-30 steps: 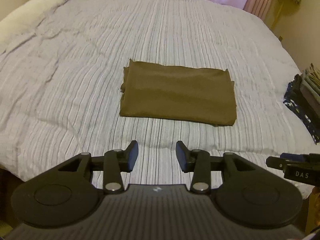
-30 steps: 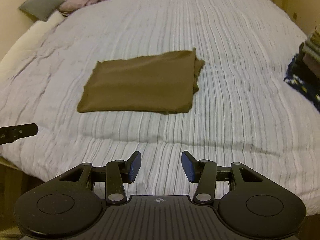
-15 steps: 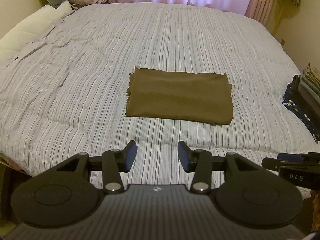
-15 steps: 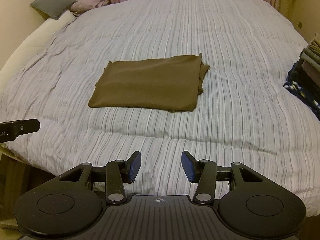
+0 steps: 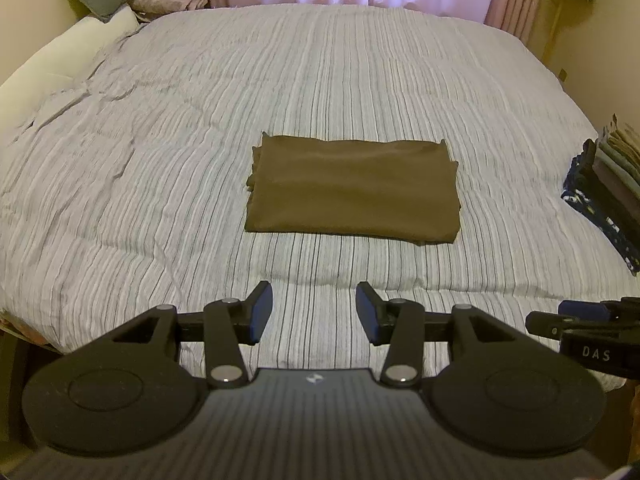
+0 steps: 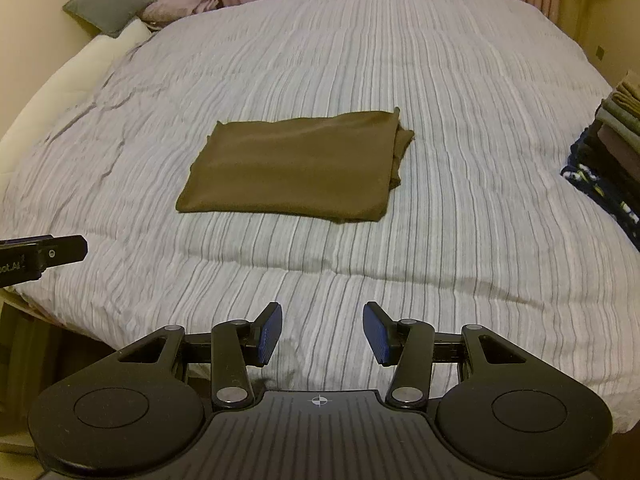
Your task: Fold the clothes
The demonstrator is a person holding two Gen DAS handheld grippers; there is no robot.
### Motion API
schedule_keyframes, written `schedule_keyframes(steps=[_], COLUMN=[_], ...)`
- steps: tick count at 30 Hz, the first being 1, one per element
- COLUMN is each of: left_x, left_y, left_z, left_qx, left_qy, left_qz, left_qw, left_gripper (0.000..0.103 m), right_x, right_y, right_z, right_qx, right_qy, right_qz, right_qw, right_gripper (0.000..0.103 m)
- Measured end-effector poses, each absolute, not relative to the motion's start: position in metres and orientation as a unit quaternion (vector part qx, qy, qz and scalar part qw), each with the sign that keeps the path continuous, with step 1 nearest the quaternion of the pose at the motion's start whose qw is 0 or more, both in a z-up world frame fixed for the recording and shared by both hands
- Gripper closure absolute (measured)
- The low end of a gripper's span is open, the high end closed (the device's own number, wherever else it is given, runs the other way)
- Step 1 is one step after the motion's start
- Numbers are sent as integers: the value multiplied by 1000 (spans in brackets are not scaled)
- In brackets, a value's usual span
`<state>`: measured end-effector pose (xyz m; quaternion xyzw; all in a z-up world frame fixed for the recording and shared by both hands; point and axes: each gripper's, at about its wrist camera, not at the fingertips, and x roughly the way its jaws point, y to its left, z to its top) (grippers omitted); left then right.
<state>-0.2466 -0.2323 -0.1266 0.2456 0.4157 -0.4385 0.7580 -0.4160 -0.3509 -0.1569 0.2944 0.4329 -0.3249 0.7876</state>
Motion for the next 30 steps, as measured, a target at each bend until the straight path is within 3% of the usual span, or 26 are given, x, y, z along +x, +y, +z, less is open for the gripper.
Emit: schedule_keyframes(steps=[14,30], left_x=[-221,-89], left_y=[-249,-309], left_z=[-139,-166], left_qx=[252,276], left_qy=[438,458], left_qz=[-443,-480], left_qw=[740,696], left_gripper=[61,61], right_x=[-393,-278], right_y=[-360,-394], right_z=[-161,-181], right_qx=[293,326], right_qy=[456,467], right_qz=[-329,-362], right_qw=[773,738], right_gripper=[54,54])
